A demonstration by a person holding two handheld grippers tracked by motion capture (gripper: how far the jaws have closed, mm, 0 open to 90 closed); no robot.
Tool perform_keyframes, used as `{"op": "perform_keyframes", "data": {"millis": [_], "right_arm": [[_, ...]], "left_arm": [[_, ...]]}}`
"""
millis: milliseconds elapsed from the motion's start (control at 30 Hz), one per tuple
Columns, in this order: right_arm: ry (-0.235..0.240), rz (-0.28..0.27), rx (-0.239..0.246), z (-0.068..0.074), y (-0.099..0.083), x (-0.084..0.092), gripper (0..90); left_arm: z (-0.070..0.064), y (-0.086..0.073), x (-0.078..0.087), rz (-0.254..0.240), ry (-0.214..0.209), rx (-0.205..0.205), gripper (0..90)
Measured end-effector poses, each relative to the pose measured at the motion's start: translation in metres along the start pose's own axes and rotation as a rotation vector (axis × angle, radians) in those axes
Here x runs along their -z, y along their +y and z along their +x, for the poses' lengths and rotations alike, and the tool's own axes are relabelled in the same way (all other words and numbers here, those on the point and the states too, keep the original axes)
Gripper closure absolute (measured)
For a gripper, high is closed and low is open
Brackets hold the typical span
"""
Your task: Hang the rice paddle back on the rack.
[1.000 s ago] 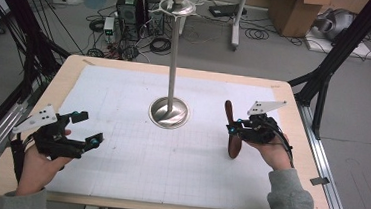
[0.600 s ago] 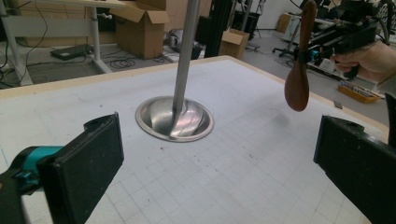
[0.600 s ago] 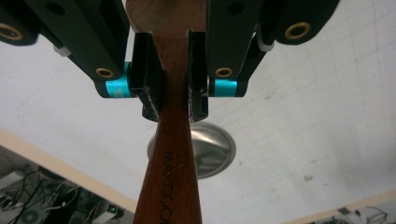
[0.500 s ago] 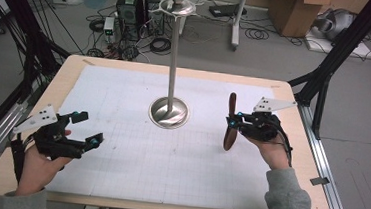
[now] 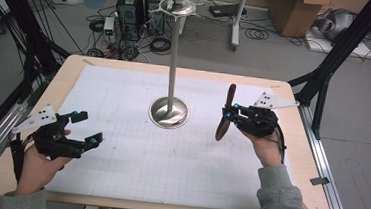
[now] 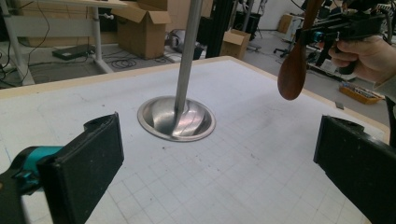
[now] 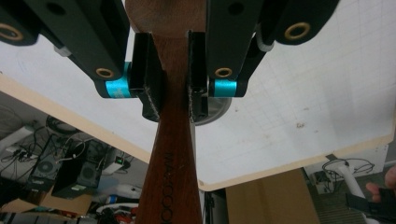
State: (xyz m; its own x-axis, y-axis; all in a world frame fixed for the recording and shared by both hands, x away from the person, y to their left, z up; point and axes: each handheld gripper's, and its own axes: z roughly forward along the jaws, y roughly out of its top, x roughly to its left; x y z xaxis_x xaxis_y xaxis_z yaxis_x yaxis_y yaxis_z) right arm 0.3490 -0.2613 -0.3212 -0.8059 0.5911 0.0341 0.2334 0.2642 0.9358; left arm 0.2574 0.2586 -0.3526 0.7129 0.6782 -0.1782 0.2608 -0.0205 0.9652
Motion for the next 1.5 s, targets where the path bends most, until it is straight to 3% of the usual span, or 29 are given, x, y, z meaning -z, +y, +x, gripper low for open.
{"op": "perform_keyframes", "data": {"millis": [400,733,1500], "right_arm": [[0.009,-0.076,-0.035,-0.005,0.011,-0.006,77.2],[-0.001,-0.106,-0.048,-0.005,0.033,-0.009,77.2],[0.026,-0.082,-0.031,-0.005,0.088,-0.027,77.2]], "left_arm": [[0.002,-0.002,0.001,0.005,0.007,0.005,2.0],[0.010,0.000,0.018,-0.036,0.040,0.021,2.0],[0.021,-0.003,0.029,-0.061,0.067,0.044,2.0]]}}
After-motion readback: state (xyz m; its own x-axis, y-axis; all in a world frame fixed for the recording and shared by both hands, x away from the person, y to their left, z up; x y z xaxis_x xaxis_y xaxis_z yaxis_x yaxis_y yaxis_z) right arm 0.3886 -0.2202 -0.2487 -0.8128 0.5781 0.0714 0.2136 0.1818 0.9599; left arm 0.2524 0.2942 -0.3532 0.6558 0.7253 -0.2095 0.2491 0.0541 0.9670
